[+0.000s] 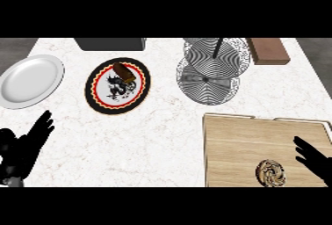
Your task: Pick the cupcake from the tray and place it in the tiered basket
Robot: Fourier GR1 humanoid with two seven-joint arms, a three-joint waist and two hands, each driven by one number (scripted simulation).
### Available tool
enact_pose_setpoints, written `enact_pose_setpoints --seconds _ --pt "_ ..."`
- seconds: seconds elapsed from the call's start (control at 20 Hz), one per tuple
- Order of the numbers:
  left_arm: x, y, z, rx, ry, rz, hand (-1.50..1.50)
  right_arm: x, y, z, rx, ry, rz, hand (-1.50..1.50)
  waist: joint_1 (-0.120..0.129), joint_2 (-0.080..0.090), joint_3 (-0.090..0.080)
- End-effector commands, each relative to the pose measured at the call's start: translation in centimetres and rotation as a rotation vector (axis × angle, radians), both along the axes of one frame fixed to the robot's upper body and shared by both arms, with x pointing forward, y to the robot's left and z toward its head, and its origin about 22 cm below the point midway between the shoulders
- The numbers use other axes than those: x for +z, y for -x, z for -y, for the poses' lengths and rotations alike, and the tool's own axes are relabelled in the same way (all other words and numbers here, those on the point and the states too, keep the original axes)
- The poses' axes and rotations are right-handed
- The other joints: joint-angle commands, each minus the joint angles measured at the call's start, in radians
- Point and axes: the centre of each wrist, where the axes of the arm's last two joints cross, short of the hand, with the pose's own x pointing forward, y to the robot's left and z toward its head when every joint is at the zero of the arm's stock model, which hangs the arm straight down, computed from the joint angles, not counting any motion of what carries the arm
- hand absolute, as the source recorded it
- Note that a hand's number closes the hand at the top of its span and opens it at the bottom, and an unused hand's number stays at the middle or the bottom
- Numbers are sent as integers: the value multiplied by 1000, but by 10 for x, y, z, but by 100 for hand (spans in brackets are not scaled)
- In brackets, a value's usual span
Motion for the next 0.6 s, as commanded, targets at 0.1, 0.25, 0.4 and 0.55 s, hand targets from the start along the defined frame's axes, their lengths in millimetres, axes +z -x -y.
enact_pose_setpoints --seconds 0.1,0.25,0.4,0.55 --pt "-15 4 2 -6 -6 -2 0 -10 -6 -30 42 -47 -14 -150 7 10 19" --pt "-5 -1 8 -1 1 -12 0 -20 -7 -20 4 -66 -2 -150 10 10 20" --pt "-8 16 2 -2 1 -12 0 -26 0 -37 22 -72 -8 -150 13 8 20" --pt "8 -2 1 -3 3 17 0 -33 -21 -54 39 -69 -12 -150 18 10 21"
